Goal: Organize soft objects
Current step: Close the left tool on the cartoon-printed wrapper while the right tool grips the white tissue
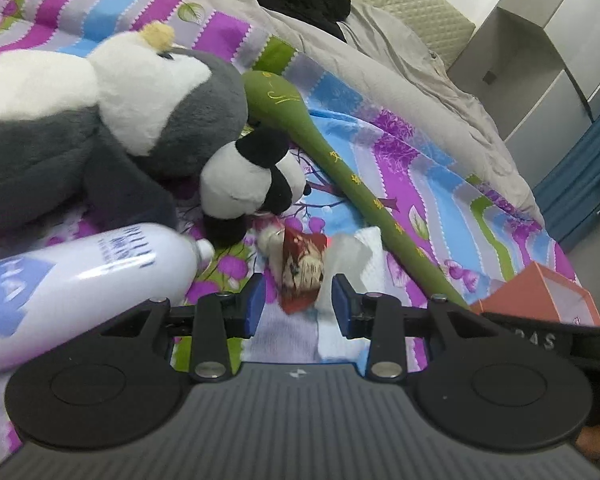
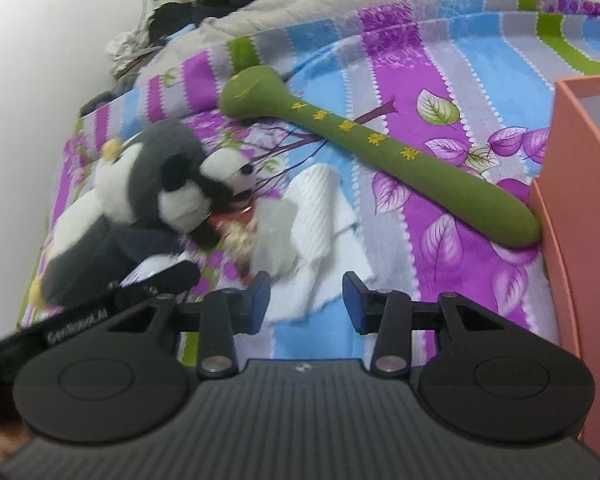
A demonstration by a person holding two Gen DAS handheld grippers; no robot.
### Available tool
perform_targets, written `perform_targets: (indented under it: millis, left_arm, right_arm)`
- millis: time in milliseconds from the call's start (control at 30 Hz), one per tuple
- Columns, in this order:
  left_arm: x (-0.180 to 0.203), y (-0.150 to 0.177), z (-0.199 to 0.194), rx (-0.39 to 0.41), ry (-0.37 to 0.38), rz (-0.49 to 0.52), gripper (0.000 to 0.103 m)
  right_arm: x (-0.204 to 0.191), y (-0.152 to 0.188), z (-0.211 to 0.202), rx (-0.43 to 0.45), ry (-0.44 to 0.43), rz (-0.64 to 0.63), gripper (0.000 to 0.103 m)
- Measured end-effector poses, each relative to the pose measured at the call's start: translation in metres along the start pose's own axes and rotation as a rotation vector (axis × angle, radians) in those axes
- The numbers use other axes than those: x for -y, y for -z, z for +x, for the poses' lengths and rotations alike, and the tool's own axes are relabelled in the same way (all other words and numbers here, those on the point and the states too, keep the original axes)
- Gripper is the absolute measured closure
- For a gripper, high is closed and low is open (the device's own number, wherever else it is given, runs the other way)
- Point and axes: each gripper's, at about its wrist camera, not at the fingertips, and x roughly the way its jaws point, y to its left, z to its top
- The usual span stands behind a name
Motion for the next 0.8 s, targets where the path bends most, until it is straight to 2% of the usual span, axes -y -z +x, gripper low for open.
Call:
perform_targets:
  millis: [200,333,400,467,500,533,633,800]
  left_arm:
    - [-0.004,-0.003,0.040,-0.029,0.011,0.007,0.061]
    - [-0.006,-0.001,0.050,-0.018,0.020,0.004,0.061]
    - [-0.006,0.000,0.054,-0.010,0.026,0.007,0.061]
    - [-0.008,0.000,0.059,-0.016,0.037,-0.007,0.061]
    - [-0.007,-0.001,0.060,-0.019,0.049,-0.013,0.063]
    - [-0.006,-0.001,0.060,-0.014,0.058,-0.011,0.071]
    - [-0.001,-0.001,0.061,-0.007,0.051,0.011,0.075]
    - [-0.001,0.000,0.052,-0.010,0.047,-0.008,0.078]
  right_arm:
    - [0.013,-0.016,0.037,-0.018,0.013,0.060,0.067]
    - [0.015,-0.018,0.054,-0.040,0.004,0.063,0.075]
    - [0.015,-0.019,0.060,-0.048,-0.015,0.066,0.075]
    - [0.013,-0.020,0.067,-0.064,-0.020,0.056,0.084]
    - [0.011,-0.021,0.070,-0.071,-0.016,0.045,0.086]
    - [0.010,-0.021,0.072,-0.080,-0.011,0.034,0.089]
    - [0.007,-0.023,0.074,-0.093,-0.004,0.003,0.092]
    - [-0.002,-0.023,0.066,-0.084,0.025,-0.056,0.093]
